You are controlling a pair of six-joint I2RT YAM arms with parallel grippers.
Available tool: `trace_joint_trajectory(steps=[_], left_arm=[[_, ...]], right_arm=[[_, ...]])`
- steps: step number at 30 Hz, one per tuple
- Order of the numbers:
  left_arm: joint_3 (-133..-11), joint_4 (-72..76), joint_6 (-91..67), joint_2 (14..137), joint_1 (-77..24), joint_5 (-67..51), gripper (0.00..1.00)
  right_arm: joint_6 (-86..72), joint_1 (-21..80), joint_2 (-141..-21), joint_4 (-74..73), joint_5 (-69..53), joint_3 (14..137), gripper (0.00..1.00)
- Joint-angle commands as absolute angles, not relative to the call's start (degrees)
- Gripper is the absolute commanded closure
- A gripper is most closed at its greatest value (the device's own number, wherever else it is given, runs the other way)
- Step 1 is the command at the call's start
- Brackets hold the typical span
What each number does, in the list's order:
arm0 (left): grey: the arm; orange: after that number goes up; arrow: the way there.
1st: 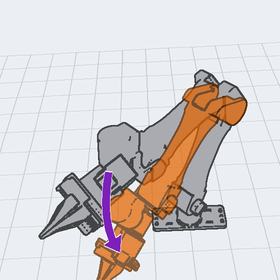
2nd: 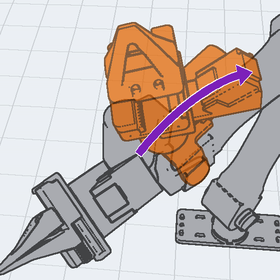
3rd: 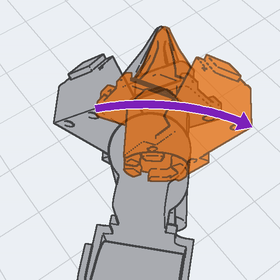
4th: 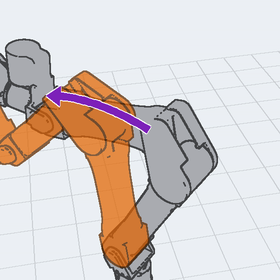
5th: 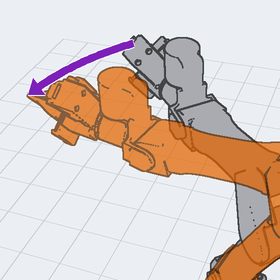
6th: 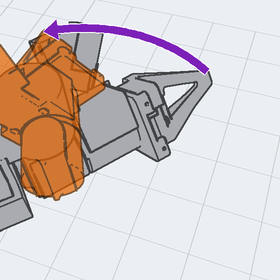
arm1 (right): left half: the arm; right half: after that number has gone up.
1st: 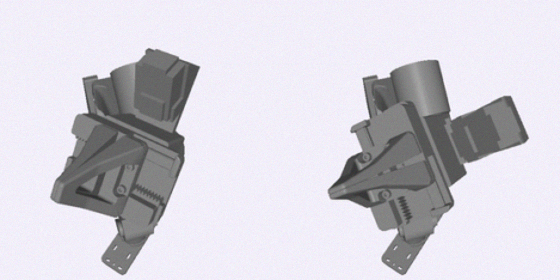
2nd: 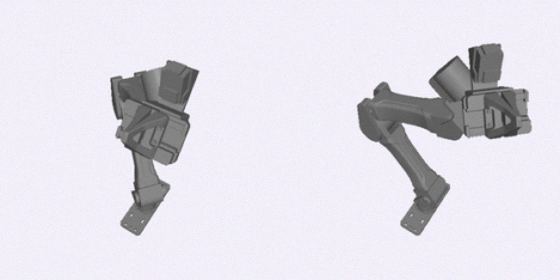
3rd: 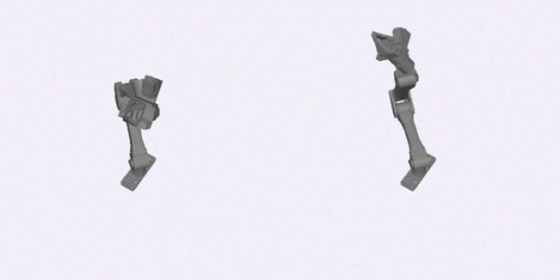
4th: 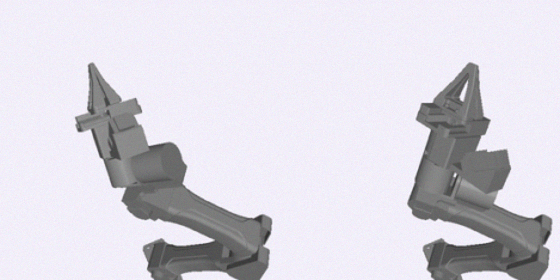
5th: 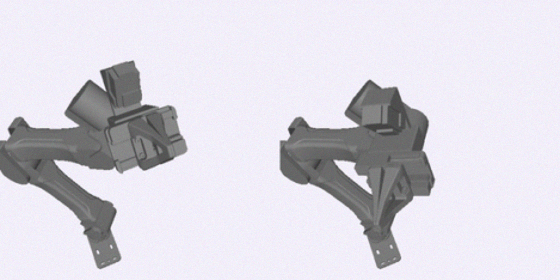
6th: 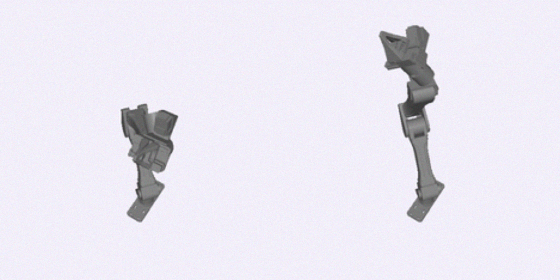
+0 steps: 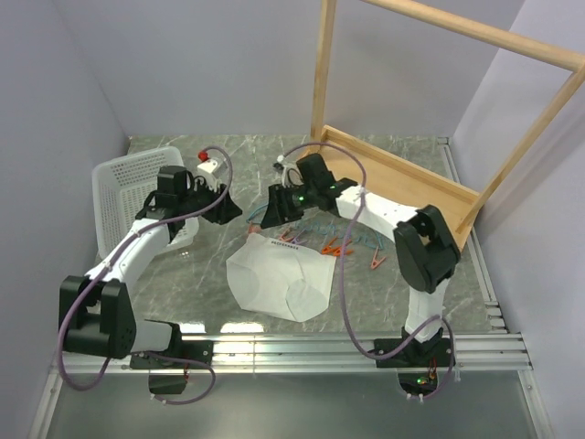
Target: Clip the underwear to the hanger
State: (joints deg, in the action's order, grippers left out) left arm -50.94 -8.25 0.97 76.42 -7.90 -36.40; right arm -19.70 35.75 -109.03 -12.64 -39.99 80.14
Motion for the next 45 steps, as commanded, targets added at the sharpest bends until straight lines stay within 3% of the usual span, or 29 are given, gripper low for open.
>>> trace_joint_trajectory(steps=[1, 10, 20, 31, 45], left_arm=[[-49.49, -11.86, 12.28, 72.78, -9.92, -42.7, 0.53], [-45.61, -15.3, 30.4, 73.38, -30.74, -36.66, 0.56], [-52.9, -13.18, 37.51, 89.29, -44.99, -24.88, 0.56], [-52.21, -22.74, 45.43, 95.1, -46.93, -20.48, 0.61], [-43.07, -31.2, 46.5, 86.23, -43.69, -20.13, 0.62]], right_arm=[[-15.65, 32.71, -102.49, -15.9, -38.67, 75.96, 0.41], [-16.35, 22.95, -90.45, -20.04, -38.41, 61.9, 0.48], [-13.98, 13.1, -80.6, -22.58, -36.21, 52.03, 0.52], [-11.95, 12.04, -85.07, -21.45, -35.33, 52.55, 0.54], [-12.74, 12.3, -93.95, -18.63, -33.49, 56.33, 0.55]])
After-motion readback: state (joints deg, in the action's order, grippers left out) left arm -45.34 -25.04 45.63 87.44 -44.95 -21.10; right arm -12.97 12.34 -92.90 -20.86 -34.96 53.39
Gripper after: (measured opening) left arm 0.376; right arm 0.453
